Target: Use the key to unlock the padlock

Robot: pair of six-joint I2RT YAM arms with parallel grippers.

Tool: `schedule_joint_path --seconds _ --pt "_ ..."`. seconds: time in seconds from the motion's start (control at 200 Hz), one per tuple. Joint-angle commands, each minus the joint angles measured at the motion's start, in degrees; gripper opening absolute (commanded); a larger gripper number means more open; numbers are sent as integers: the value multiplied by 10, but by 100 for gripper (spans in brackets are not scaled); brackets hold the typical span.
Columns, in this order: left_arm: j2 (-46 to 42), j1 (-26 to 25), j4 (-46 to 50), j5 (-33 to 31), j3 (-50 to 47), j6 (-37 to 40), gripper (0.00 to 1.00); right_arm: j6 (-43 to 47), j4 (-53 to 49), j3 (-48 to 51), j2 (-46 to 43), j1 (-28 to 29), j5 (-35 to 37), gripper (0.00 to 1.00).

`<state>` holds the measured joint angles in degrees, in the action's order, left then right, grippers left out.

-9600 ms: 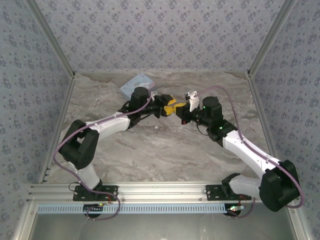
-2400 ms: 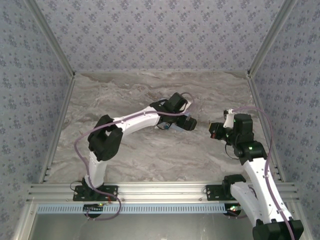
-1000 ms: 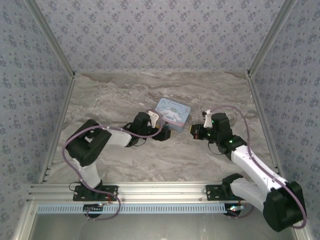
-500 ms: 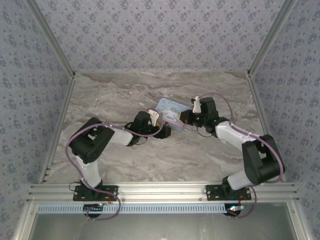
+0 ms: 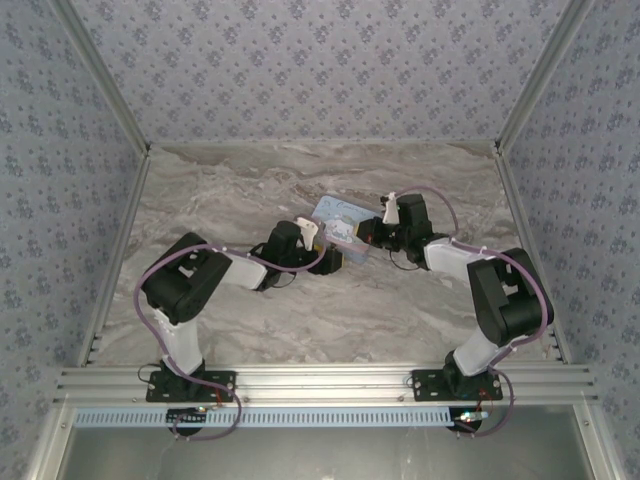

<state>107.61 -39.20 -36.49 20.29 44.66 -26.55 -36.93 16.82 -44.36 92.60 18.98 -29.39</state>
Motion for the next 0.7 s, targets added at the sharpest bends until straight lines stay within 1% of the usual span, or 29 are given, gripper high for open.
schedule_joint_path --seconds 0.0,0.42,0.695 --pt "28 0 -1 28 20 -9 79 -4 -27 28 3 0 11 1" --pt "53 -1 2 66 50 -16 62 4 -37 31 2 10 21 1" --pt "60 -7 8 78 63 -15 54 4 -36 29 2 11 21 1"
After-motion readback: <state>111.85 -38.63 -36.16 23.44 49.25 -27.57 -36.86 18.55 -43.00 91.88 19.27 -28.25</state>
